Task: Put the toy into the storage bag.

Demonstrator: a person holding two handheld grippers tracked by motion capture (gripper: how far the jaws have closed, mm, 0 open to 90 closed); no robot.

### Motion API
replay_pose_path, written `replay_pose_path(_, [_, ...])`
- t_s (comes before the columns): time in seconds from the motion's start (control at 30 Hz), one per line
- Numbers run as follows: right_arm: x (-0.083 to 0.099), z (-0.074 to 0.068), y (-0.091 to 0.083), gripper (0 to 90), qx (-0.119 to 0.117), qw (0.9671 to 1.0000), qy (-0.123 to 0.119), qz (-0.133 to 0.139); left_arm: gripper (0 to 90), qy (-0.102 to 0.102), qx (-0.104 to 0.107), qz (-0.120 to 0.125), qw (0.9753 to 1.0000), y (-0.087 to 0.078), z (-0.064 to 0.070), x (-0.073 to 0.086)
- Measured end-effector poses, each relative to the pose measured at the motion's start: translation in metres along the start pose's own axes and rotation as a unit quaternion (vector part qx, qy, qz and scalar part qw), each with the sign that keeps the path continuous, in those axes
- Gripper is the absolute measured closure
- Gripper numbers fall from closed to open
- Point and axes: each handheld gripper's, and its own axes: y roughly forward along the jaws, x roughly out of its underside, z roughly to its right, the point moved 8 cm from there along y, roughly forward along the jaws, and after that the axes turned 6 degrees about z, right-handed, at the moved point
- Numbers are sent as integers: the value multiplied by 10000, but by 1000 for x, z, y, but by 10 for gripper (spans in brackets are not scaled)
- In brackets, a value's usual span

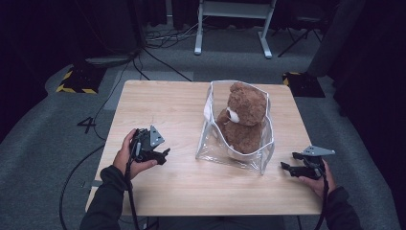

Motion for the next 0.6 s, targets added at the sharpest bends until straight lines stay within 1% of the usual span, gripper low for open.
replay_pose_path(0.1, [0, 0, 0, 253, 0, 10000, 2, 0, 163, 11, -5, -34, 10000, 0, 0, 4])
replay_pose_path(0.2, [0, 0, 0, 253, -2, 10000, 0, -1, 163, -42, -19, -61, 10000, 0, -1, 9])
replay_pose_path(0.23, [0, 0, 0, 253, 0, 10000, 1, 1, 163, -22, -38, -100, 9999, 0, -2, 12])
replay_pose_path(0.3, [0, 0, 0, 253, -2, 10000, 1, 0, 164, -37, -34, -99, 9999, 0, -2, 13])
replay_pose_path(0.33, [0, 0, 0, 252, 1, 10000, 1, 1, 163, -43, -32, -149, 9999, 0, -2, 17])
replay_pose_path(0.4, [0, 0, 0, 253, 2, 10000, 1, 1, 164, -79, -49, -167, 9998, 0, -2, 20])
replay_pose_path(0.47, [0, 0, 0, 253, 2, 10000, 2, 1, 164, -81, -56, -158, 9998, 0, -3, 22])
replay_pose_path(0.6, [0, 0, 0, 253, 2, 10000, 1, 1, 164, -104, -79, -218, 9997, -1, -4, 29])
